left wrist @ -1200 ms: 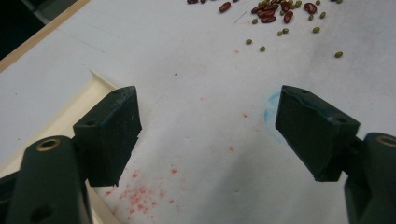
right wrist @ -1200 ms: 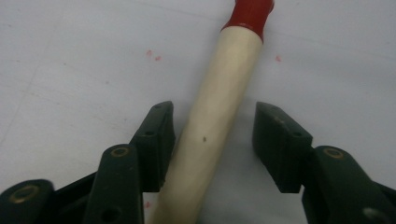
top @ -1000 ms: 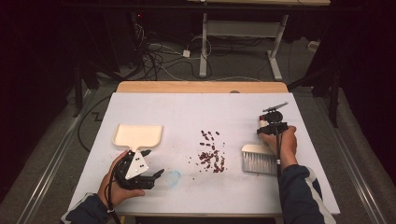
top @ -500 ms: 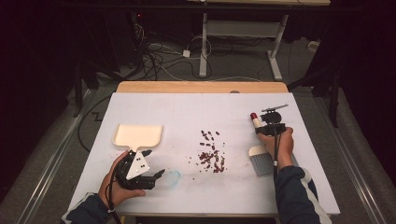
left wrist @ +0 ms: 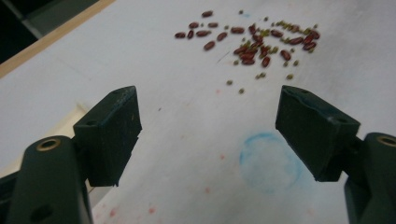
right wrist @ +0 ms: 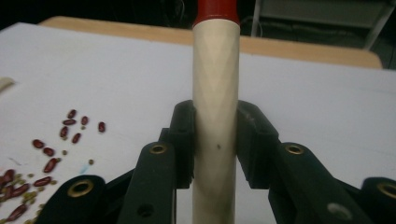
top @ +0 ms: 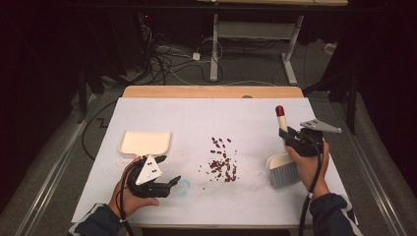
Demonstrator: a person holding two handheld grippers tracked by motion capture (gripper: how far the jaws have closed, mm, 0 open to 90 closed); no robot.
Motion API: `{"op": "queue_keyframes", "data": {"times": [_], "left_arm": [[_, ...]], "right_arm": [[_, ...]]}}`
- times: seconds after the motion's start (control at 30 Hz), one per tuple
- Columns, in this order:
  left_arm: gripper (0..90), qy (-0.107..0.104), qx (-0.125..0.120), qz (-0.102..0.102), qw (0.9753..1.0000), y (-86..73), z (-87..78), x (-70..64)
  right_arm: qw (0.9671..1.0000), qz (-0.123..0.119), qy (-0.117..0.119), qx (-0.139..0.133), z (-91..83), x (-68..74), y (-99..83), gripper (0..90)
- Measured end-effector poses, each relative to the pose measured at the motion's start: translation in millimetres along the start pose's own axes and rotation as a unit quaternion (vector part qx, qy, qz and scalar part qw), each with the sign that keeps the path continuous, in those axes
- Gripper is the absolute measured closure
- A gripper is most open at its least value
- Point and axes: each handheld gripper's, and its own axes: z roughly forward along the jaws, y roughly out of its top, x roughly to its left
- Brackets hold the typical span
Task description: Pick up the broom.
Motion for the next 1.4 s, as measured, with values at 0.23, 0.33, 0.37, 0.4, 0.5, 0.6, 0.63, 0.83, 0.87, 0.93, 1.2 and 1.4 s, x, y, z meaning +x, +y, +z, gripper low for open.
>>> {"op": "queue_keyframes", "data": {"times": [0.23, 0.33, 0.37, 0.4, 0.5, 0.6, 0.63, 0.83, 0.87, 0.93, 1.2, 1.4], "left_arm": [[21.8, -0.045, -0.027, 0.008, 0.9986, 30.2, 11.1, -19.6], [21.8, -0.073, -0.035, 0.02, 0.9965, 49.5, 22.2, -35.0], [22.0, -0.081, -0.038, 0.025, 0.9957, 57.1, 26.5, -41.1], [22.0, -0.091, -0.041, 0.03, 0.9945, 64.9, 31.2, -47.0], [22.2, -0.133, -0.06, 0.033, 0.9888, 88.8, 48.5, -67.0], [22.2, -0.147, -0.071, 0.04, 0.9857, 113.0, 67.6, -88.3], [22.2, -0.149, -0.077, 0.041, 0.985, 120.3, 73.1, -94.6], [28.6, -0.156, -0.1, 0.031, 0.9822, 144.7, 100.4, -113.0], [35.1, -0.156, -0.1, 0.031, 0.9822, 144.7, 100.4, -113.0], [43.9, -0.162, -0.094, 0.031, 0.9817, 143.7, 104.8, -111.9], [60.0, -0.174, -0.092, 0.024, 0.9801, 137.6, 99.6, -97.5], [64.2, -0.174, -0.073, 0.048, 0.9809, 134.1, 88.5, -81.6]], "right_arm": [[0.9985, 0.007, 0.014, -0.052, -34.3, 1.9, -1.6, 70.4], [0.997, -0.003, 0.016, -0.075, -48.2, 12.7, 2.6, 70.3], [0.9964, -0.003, 0.018, -0.082, -51.5, 16.1, 4.1, 70.3], [0.9964, -0.003, 0.018, -0.082, -51.5, 16.1, 4.1, 70.3], [0.9932, -0.009, 0.027, -0.113, -63.7, 33.9, 11.3, 70.3], [0.991, -0.025, 0.031, -0.128, -70.2, 51.9, 15.3, 70.2], [0.99, -0.033, 0.029, -0.134, -72.4, 58.8, 15.9, 70.2], [0.9846, -0.071, 0.04, -0.155, -82.0, 94.5, 14.6, 70.2], [0.9836, -0.08, 0.042, -0.156, -83.3, 99.2, 14.4, 70.2], [0.9812, -0.093, 0.041, -0.164, -86.7, 107.8, 12.8, 70.1], [0.975, -0.119, 0.055, -0.179, -96.7, 124.3, 12.0, 69.8], [0.9711, -0.128, 0.083, -0.183, -98.8, 122.5, 12.6, 68.1]]}}
